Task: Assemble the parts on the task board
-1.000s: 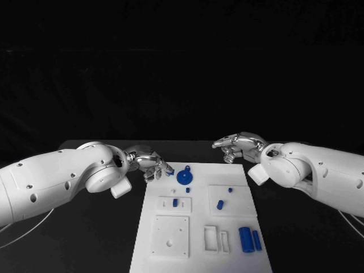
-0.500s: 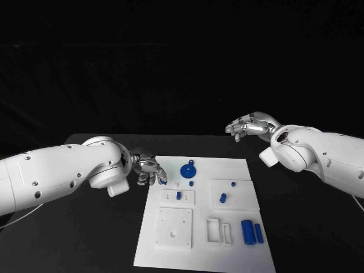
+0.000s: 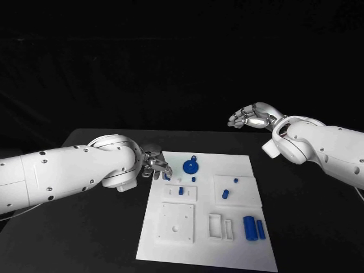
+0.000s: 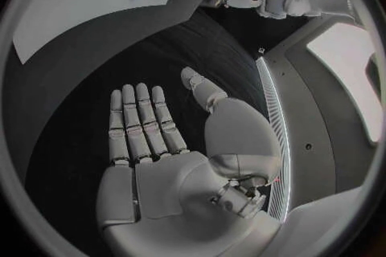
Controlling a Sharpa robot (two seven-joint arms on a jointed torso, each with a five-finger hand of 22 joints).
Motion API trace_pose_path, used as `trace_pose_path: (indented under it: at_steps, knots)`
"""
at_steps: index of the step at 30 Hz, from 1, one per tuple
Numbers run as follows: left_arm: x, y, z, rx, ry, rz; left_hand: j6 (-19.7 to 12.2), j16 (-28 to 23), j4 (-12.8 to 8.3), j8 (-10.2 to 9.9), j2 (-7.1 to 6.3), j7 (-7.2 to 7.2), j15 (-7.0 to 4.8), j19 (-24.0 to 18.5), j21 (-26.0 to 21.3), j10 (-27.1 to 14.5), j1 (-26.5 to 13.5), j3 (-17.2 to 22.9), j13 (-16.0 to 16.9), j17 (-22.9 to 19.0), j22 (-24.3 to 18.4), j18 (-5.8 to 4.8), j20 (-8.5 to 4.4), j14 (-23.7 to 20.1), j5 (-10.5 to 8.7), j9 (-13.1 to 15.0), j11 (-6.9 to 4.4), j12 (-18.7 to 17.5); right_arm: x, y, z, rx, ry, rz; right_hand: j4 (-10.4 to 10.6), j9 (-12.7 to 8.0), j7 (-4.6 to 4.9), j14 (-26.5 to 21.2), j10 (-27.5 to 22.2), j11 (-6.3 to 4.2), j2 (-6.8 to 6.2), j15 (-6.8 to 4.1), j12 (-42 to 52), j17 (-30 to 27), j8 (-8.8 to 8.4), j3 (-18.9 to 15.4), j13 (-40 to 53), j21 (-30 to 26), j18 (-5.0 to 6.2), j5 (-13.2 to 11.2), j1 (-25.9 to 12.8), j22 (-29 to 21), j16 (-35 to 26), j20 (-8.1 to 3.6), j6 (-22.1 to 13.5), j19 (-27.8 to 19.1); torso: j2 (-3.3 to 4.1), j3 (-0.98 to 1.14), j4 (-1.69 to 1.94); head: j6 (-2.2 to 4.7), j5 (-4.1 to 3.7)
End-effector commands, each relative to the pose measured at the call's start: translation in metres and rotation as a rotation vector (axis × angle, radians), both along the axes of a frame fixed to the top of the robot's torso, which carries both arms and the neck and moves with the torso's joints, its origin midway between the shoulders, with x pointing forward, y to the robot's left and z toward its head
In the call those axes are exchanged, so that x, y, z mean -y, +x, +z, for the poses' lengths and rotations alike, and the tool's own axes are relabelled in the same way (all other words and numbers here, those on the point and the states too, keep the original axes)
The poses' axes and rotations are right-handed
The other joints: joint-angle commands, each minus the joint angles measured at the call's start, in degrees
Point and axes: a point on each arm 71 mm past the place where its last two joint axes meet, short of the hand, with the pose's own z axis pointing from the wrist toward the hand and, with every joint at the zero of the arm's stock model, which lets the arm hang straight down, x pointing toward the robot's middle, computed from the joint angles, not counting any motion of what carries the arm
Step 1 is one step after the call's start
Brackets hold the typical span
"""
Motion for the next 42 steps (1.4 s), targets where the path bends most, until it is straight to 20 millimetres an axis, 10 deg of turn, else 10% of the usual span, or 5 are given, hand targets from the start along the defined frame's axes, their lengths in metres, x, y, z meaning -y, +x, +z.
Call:
trace_pose_path:
  at_steps: [1, 3, 9, 11, 42]
  knots:
    - [0.002, 0.003, 0.001, 0.101, 0.040, 0.006, 2.79, 0.39, -0.25, 3.61, 0.79, -2.35, -6.81, 1.09, 0.24, 8.36, -0.11, 0.76, 0.11, 0.10, -0.05, 2.54, -7.15, 7.03, 0.41, 1.39, -6.94, 0.31, -0.004, 0.001, 0.004, 0.087, -0.078, 0.021, 0.15, -0.42, -0.83, 0.25, 1.72, -0.09, 0.07, 0.24, -2.88, -1.72, -0.35, -0.35, -2.16, -1.24, -1.29, 0.32, 0.07, 0.06, -1.39, 0.21, -0.78, -1.17, 0.05, -0.11, -0.04, -0.33, 0.03]
    - [0.005, 0.003, -0.004, 0.102, 0.039, 0.008, 2.87, 0.42, -0.26, 3.62, 0.80, -2.37, -6.82, 1.18, 0.28, 8.45, -0.22, 0.80, 0.16, 0.19, -0.05, 2.58, -7.15, 7.08, 0.55, 1.40, -6.96, 0.32, -0.003, 0.002, 0.005, 0.103, -0.095, 0.017, 0.24, -0.67, -3.35, 0.10, 2.51, -0.08, 0.04, 0.39, -4.53, -2.40, -0.67, -0.34, -3.12, -1.98, -1.55, 0.39, 0.19, 0.04, -2.06, 0.36, -1.92, -1.90, 0.06, -0.07, -0.13, -0.39, 0.10]
    - [0.007, -0.001, -0.023, 0.099, 0.063, -0.003, 3.06, 0.51, -0.33, 3.63, 0.74, -2.44, -6.87, 1.29, 0.34, 8.61, -0.41, 1.21, 0.32, 0.46, -0.03, 2.70, -7.13, 7.19, 1.06, 1.40, -7.01, 0.34, -0.003, 0.004, 0.006, 0.136, -0.124, -0.009, 0.51, -0.94, -3.07, 0.56, 5.28, 0.12, -0.58, 0.68, -8.88, -3.98, -0.28, -0.90, -5.41, -3.81, -2.27, 0.75, 0.45, 0.76, -3.33, 0.59, -2.64, -3.68, 0.09, -0.04, -0.14, -0.98, 0.04]
    - [0.006, -0.003, -0.029, 0.100, 0.074, -0.007, 3.53, 0.45, 0.78, 3.48, -1.47, -2.57, -6.70, 1.40, 0.07, 8.79, 0.10, 7.17, 0.57, 0.91, -0.23, 2.77, -6.92, 7.26, -5.01, 1.18, -7.00, 0.24, -0.003, 0.005, 0.006, 0.141, -0.131, -0.018, 0.62, -1.00, -3.07, 0.61, 5.60, 0.18, -0.95, 0.75, -9.59, -4.22, -0.21, -1.13, -5.65, -4.00, -2.37, 1.45, 0.37, 1.05, -3.51, 0.57, -2.75, -3.85, 0.06, -0.04, -0.13, -1.08, 0.08]
    - [0.012, -0.013, -0.053, 0.123, 0.112, -0.062, 4.27, 0.42, -0.02, 3.43, -1.48, -2.56, -6.89, 1.88, 0.41, 9.12, -2.75, 10.50, 1.28, 1.79, -0.09, 2.87, -6.89, 7.66, -3.70, 0.99, -7.08, 0.36, -0.005, 0.004, 0.006, 0.140, -0.150, -0.015, 1.34, -1.29, -1.94, 0.80, 6.66, 0.68, -1.50, 1.01, -12.36, -5.06, 0.20, -1.39, -5.85, -4.83, -3.02, 2.27, 0.59, 2.63, -4.14, 0.51, -2.85, -4.96, 0.06, -0.07, -0.15, -1.74, -0.29]
